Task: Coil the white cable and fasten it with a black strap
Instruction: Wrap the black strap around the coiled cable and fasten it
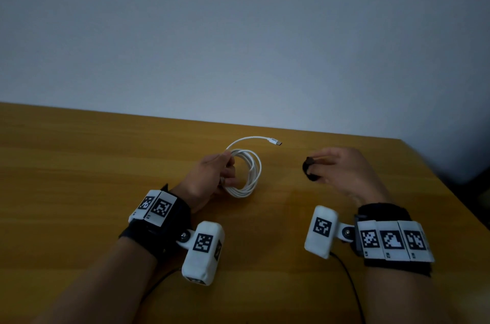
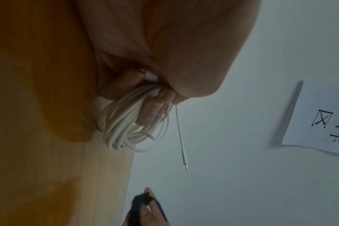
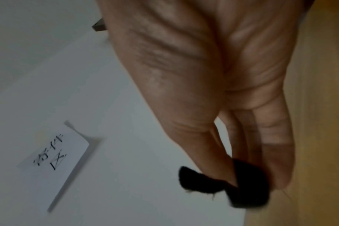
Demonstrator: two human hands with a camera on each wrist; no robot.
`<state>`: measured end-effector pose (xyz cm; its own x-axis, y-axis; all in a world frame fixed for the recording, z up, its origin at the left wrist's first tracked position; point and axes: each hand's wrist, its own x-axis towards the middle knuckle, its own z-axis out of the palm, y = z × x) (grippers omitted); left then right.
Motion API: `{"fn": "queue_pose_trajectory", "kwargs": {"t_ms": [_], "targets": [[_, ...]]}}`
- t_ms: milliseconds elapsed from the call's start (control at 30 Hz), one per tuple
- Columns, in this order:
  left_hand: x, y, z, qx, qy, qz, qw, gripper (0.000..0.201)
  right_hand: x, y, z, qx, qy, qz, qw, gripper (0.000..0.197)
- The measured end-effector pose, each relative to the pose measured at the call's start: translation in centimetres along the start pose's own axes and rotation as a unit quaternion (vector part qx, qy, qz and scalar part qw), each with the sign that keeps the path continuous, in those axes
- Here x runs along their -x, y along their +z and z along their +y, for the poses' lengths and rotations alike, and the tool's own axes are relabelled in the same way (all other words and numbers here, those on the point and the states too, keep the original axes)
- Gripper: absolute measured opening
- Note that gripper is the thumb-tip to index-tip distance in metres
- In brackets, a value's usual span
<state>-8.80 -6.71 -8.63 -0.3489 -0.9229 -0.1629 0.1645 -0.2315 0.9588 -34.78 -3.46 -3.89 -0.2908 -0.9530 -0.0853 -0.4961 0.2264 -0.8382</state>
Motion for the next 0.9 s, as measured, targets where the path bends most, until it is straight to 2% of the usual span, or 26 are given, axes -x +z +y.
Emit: {"fn": "queue_pose_trajectory", "kwargs": {"t_ms": [67,233,367,500,600,800,900], "targets": [[0.0,0.0,0.0,0.002,0.001,-0.002,1.0,0.03,0.0,0.3,-0.4,-0.046,-0.016,0.015,0.999,0.03],[-0.1,-0.1,-0.1,-0.003,0.003,-0.003,1.0,0.032,0.1,0.8,-1.3,-0.094,-0.078,0.043,0.992,0.018],[-0.2,-0.1,-0.1,-0.002,0.003,-0.006,1.0,0.032,0.1,0.7,-1.5,-0.105,-0.115,0.037,0.987,0.036],[-0.2,-0.2,-0.1,0.002,0.001,-0.006,1.0,0.032,0.7,0.8,-2.0,-0.123,-0.162,0.037,0.978,0.024],[-0.3,-0.2,-0.1,0.005,0.001,-0.007,1.0,0.032,1.3,1.0,-2.7,-0.167,-0.19,0.007,0.967,0.022],[-0.3,-0.2,-0.3,0.01,-0.001,-0.005,1.0,0.032,1.8,1.3,-3.7,-0.177,-0.195,-0.015,0.965,0.036],[-0.3,-0.3,-0.2,0.016,-0.001,-0.008,1.0,0.032,1.9,1.6,-4.0,-0.145,-0.176,-0.01,0.974,0.032]]}}
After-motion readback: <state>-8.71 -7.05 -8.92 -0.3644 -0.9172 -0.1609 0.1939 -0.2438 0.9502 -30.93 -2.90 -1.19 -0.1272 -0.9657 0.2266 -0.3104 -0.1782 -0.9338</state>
